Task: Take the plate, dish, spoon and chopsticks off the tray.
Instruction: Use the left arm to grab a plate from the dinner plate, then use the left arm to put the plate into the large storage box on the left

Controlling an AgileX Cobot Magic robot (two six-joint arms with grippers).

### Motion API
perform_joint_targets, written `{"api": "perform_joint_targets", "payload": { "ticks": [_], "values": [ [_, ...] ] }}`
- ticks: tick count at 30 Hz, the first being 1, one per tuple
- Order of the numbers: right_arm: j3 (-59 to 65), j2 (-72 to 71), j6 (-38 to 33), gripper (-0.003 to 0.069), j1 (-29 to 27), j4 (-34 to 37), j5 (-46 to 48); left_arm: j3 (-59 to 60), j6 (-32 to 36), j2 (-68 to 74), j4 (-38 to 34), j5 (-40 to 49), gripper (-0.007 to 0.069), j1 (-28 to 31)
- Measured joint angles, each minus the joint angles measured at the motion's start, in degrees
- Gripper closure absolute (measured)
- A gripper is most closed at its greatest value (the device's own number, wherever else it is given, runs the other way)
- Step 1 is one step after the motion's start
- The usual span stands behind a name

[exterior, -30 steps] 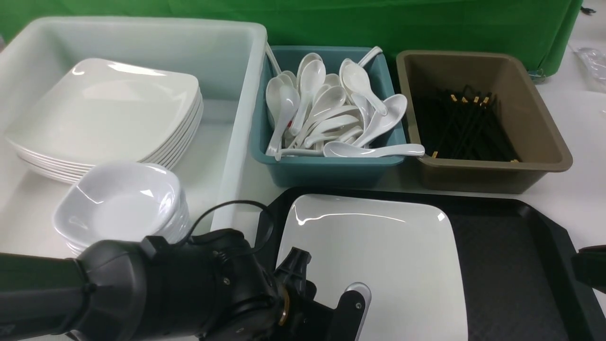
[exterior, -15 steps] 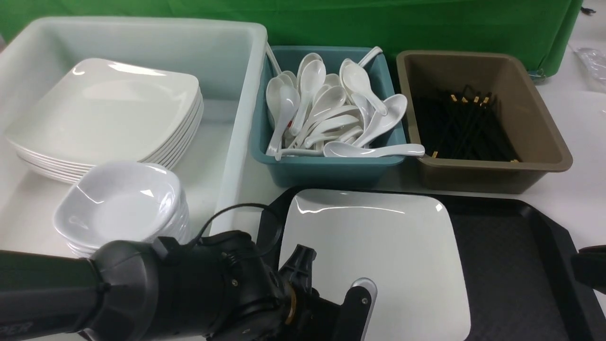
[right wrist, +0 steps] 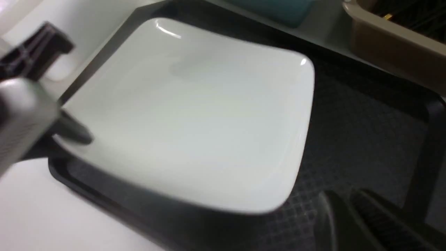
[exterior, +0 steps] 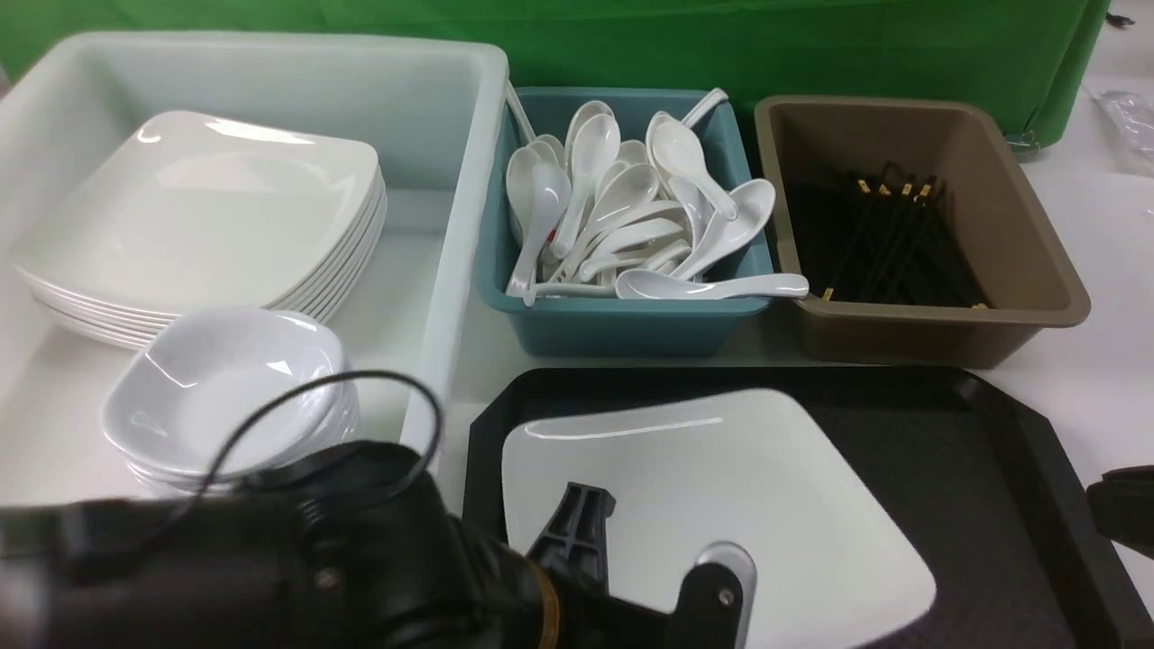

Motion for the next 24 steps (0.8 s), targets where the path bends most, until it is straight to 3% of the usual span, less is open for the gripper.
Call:
{"api": "perform_joint_targets", "payload": {
  "ticks": [9, 14, 24],
  "values": [
    [0.00, 0.00, -0.16, 0.0554, 0.00, 0.00, -4.33, 0.51, -2.16, -12.34, 1.57, 5.86, 0.0603, -3.40],
    [0.00, 0.00, 5.77, 0.0559, 0.00, -2.88, -7.08, 0.85, -3.94, -20.09, 5.29, 6.48, 0.0594, -3.40],
    [-2.50, 0.00, 10.43, 0.0631, 0.00, -5.53, -8.03, -0.80, -19.71, -29.86, 17.88, 4.62, 0.0581, -2.03]
  ]
}}
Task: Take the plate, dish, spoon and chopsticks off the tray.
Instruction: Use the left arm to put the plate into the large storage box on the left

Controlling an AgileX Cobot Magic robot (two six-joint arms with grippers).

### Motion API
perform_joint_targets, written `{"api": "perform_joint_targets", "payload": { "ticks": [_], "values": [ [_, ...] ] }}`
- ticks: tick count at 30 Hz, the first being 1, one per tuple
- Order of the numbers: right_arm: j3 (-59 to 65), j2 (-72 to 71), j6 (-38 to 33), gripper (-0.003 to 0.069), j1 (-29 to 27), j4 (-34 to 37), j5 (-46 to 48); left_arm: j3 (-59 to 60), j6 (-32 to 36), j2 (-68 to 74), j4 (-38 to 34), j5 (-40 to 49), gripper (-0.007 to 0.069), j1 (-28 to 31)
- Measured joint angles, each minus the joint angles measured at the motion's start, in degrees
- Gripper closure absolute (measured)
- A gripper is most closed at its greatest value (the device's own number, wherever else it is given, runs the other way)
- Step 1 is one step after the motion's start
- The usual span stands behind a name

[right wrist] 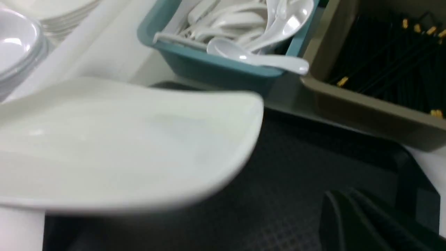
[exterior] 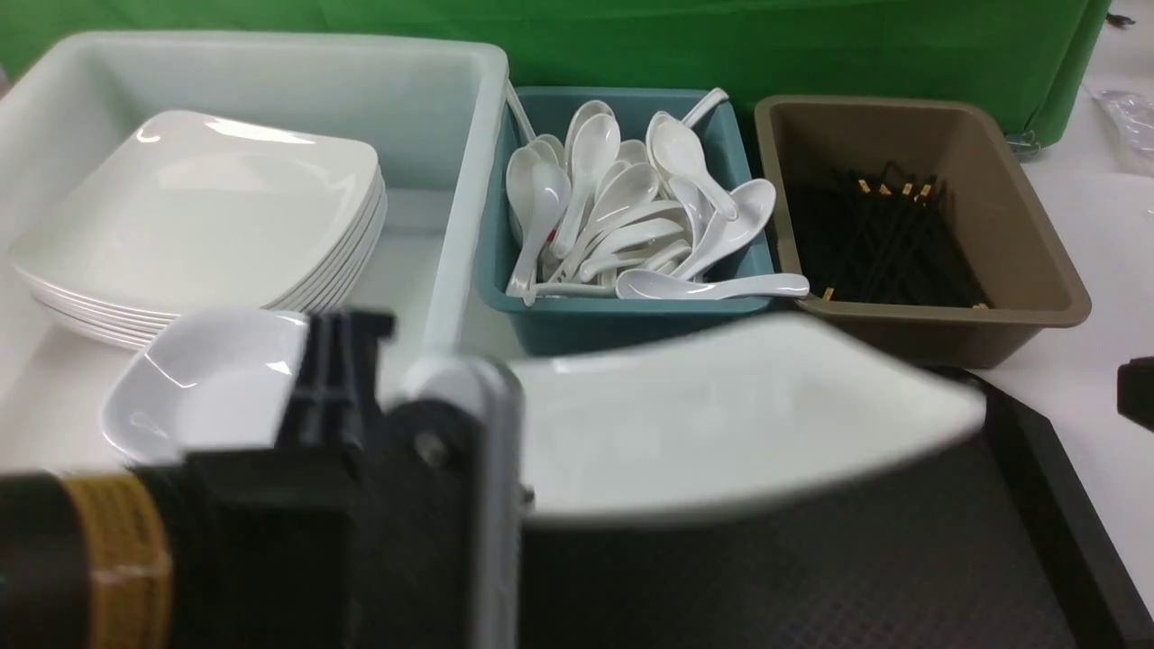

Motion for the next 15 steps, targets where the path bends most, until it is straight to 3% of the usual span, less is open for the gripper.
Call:
{"api": "perform_joint_targets", "payload": {
  "ticks": [6, 7, 8, 9, 15],
  "values": [
    [-1.67, 0.00, 0.06, 0.0636, 0.00, 0.00, -1.37, -5.54, -2.72, -1.27, 7.88, 3.90, 0.0585, 8.39],
    [-2.15, 0.00, 0.11, 0.0636, 0.00, 0.00, -1.76, -6.23, -2.99, -0.36, 9.48, 4.24, 0.0586, 13.85],
    [-2.15, 0.00, 0.11, 0.0636, 0.00, 0.00, -1.84, -6.23, -2.99, -0.23, 9.59, 4.24, 0.0587, 14.51],
    [-2.27, 0.00, 0.06, 0.0636, 0.00, -0.05, -1.96, -6.36, -2.70, 0.70, 9.76, 4.24, 0.0586, 18.75],
    [-2.26, 0.00, -0.95, 0.0636, 0.00, -0.05, -1.21, -6.36, -0.32, 8.15, 5.64, -1.09, 0.0586, 39.13]
  ]
}}
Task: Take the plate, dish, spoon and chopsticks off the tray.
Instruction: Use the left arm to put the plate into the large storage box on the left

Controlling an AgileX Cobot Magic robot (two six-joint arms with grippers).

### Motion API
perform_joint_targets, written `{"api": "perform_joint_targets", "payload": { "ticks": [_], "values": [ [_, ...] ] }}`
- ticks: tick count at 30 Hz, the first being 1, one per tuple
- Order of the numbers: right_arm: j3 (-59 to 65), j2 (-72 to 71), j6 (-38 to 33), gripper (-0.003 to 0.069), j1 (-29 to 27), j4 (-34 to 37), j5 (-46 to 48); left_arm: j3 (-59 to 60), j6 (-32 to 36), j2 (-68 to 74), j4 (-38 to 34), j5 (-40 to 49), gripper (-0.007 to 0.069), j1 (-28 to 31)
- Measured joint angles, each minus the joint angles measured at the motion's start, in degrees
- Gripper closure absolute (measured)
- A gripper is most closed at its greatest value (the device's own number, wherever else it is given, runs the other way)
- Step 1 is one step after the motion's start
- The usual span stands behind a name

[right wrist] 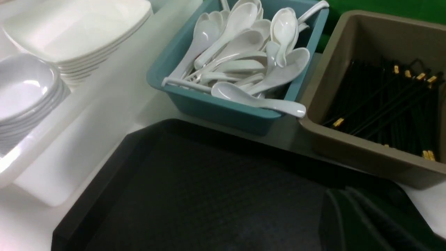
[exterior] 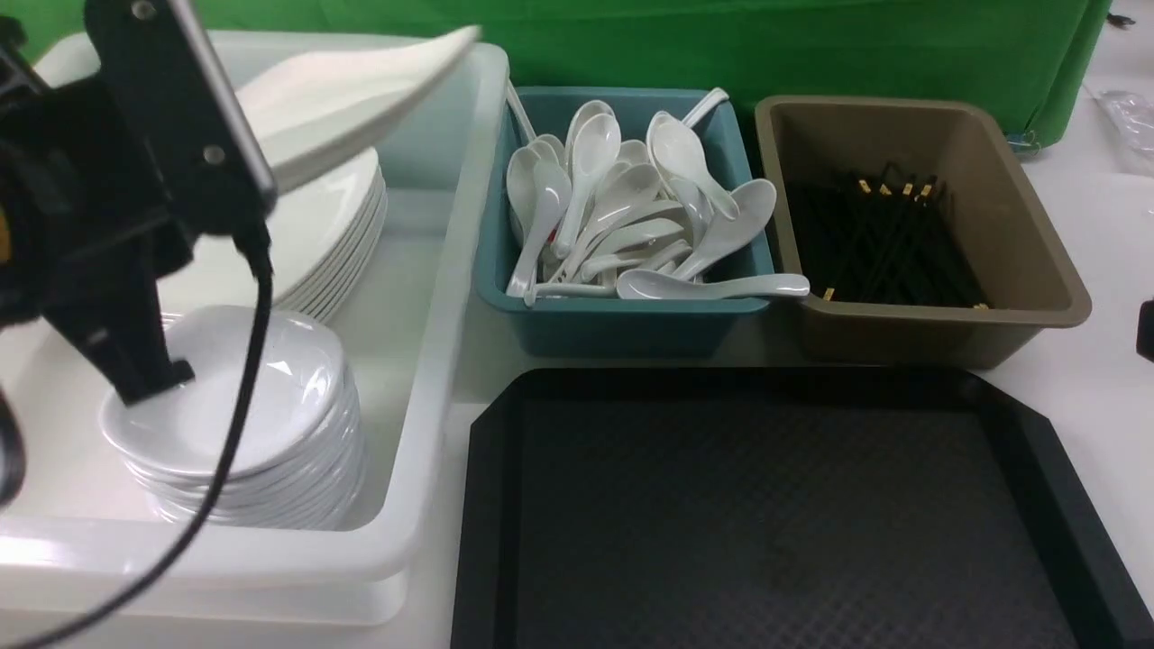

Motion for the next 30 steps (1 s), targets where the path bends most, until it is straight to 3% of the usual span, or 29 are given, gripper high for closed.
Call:
{"api": "perform_joint_targets", "payload": {
  "ticks": [5, 8, 21, 24, 30],
  "values": [
    [0.00, 0.00, -1.75, 0.0636, 0.00, 0.00, 0.92, -0.51, 0.65, 9.79, -0.18, -6.63, 0.0586, 10.91],
    [0.00, 0.00, -2.45, 0.0636, 0.00, 0.00, 1.62, -1.30, 0.77, 15.44, -0.14, -6.80, 0.0586, 13.47],
    [0.00, 0.00, -2.49, 0.0636, 0.00, 0.06, 7.63, -8.68, 0.03, 29.05, 2.75, -9.04, 0.0581, 14.30],
    [0.00, 0.00, -2.49, 0.0636, 0.00, 0.23, 8.85, -8.73, 0.03, 29.56, 2.56, -8.97, 0.0499, 14.30],
    [0.00, 0.00, -3.09, 0.0630, 0.00, 0.73, 9.13, -8.79, 0.03, 27.55, -3.49, -6.81, 0.0198, 14.30]
  ]
}}
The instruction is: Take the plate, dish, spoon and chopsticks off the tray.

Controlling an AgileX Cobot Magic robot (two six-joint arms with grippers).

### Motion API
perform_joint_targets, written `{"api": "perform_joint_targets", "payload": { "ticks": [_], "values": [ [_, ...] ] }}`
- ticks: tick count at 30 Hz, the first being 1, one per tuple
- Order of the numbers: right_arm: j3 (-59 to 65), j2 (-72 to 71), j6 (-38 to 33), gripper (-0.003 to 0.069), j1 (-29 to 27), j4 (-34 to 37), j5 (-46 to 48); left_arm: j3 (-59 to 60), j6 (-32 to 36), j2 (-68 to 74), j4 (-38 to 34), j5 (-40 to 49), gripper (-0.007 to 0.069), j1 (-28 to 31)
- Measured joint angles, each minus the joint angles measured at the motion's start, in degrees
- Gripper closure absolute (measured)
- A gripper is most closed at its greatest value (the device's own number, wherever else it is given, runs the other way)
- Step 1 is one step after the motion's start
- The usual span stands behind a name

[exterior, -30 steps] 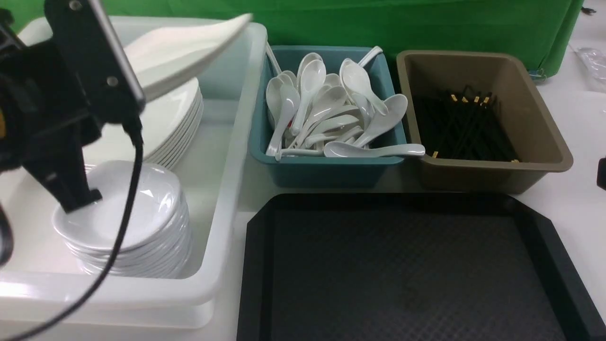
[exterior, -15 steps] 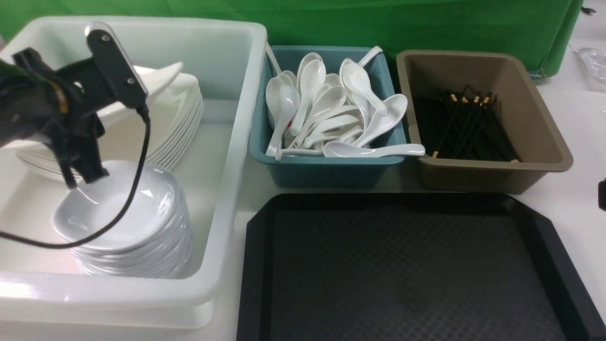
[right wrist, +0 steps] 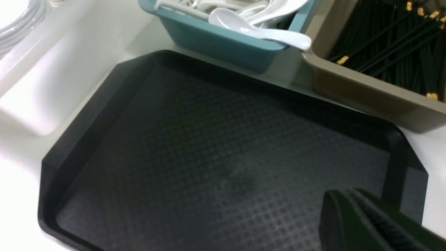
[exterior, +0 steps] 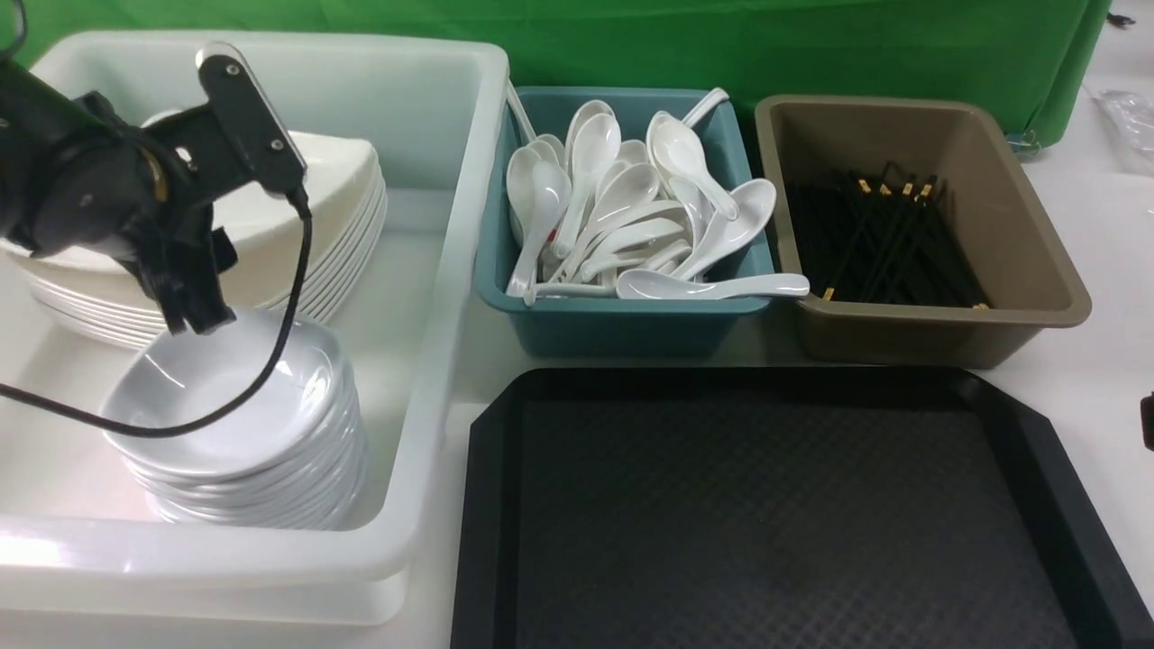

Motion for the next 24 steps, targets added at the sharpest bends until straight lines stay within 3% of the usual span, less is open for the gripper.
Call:
{"api": "perform_joint_targets", "payload": {
  "ticks": [4, 6, 7, 8, 10, 11, 13, 14, 15, 16, 17, 18, 20, 24],
  "values": [
    [0.00, 0.00, 0.00, 0.0627, 0.00, 0.05, 0.05, -0.10, 0.00, -2.62, -5.60, 1.06, 0.0094, 0.00],
    [0.00, 0.00, 0.00, 0.0624, 0.00, 0.06, 0.19, -0.10, 0.00, -5.74, -14.05, 3.70, 0.0018, 0.00],
    [0.00, 0.00, 0.00, 0.0624, 0.00, 0.12, 0.19, -0.10, 0.00, -6.07, -15.85, 3.96, 0.0013, 0.00],
    [0.00, 0.00, 0.00, 0.0624, 0.00, 0.11, 0.19, -0.10, -0.78, -9.89, -23.78, 6.43, -0.0007, 0.00],
    [0.00, 0.00, 0.00, 0.0624, 0.00, 0.11, 0.19, -0.10, -1.76, -12.17, -27.83, 7.74, -0.0003, 0.00],
    [0.00, 0.00, 0.00, 0.0624, 0.00, 0.11, 0.19, -0.10, -3.30, -16.20, -33.33, 9.61, 0.0032, 0.00],
    [0.00, 0.00, 0.00, 0.0621, 0.00, 0.11, 0.19, 0.16, -3.91, -20.64, -37.78, 11.46, 0.0089, 0.00],
    [0.00, 0.00, 0.00, 0.0617, 0.00, 0.11, 0.19, 1.12, -3.91, -24.86, -40.97, 11.95, 0.0183, 0.00],
    [0.00, 0.00, 0.00, 0.0617, 0.00, 0.11, 0.19, 1.60, -3.82, -26.15, -41.81, 11.95, 0.0197, 0.00],
    [0.00, 0.00, 0.00, 0.0615, 0.00, 0.11, 0.19, 4.26, -2.67, -31.64, -45.30, 10.70, 0.0335, 0.00],
    [0.00, 0.00, 0.00, 0.0614, 0.00, 0.11, 0.19, 4.65, -2.48, -31.64, -45.74, 10.44, 0.0335, 0.00],
    [0.00, 0.00, 0.00, 0.0614, 0.00, 0.11, 0.19, 7.33, -0.96, -36.68, -48.74, 8.53, 0.0449, 0.00],
    [0.00, 0.00, 0.00, 0.0613, 0.00, 0.11, 0.19, 12.06, 3.09, -43.41, -53.80, 4.56, 0.0552, 0.00],
    [0.00, 0.00, 0.71, 0.0613, 0.00, 0.11, 0.19, 24.31, 13.69, -59.03, -66.64, -4.20, 0.0613, -0.36]
  ]
}}
